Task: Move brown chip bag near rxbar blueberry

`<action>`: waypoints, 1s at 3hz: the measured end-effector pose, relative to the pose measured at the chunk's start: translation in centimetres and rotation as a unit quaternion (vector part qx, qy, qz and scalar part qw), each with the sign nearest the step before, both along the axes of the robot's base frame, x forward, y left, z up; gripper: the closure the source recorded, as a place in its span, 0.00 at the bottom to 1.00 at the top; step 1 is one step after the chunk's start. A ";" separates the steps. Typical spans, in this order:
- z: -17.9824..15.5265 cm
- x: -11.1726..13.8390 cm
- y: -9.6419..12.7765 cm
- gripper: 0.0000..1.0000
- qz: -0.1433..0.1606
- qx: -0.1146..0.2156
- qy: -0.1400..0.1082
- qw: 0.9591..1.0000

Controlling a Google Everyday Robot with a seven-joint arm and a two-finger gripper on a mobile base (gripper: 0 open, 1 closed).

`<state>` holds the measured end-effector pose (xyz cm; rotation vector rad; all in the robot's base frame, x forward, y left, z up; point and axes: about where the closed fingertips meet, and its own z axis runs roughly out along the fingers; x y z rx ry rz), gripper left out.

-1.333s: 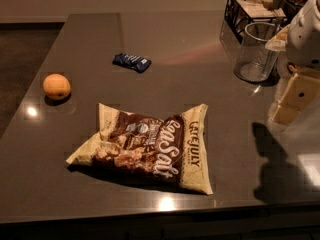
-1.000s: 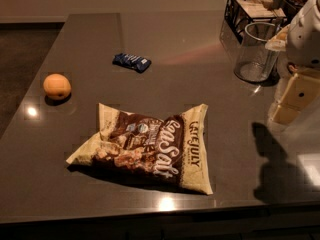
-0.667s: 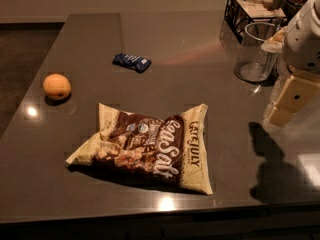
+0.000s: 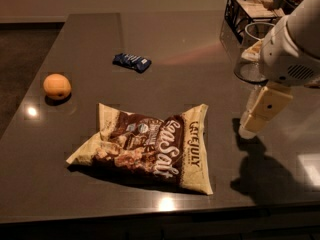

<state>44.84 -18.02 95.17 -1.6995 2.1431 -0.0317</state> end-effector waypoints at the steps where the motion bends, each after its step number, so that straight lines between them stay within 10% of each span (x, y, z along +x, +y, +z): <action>1: -1.8 0.0 1.8 0.00 0.018 0.020 0.023 0.999; 3: -6.5 -1.8 5.7 0.00 0.089 0.018 0.087 0.992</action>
Offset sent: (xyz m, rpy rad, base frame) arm -0.0178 0.0582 -0.0754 0.0616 0.2156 0.1852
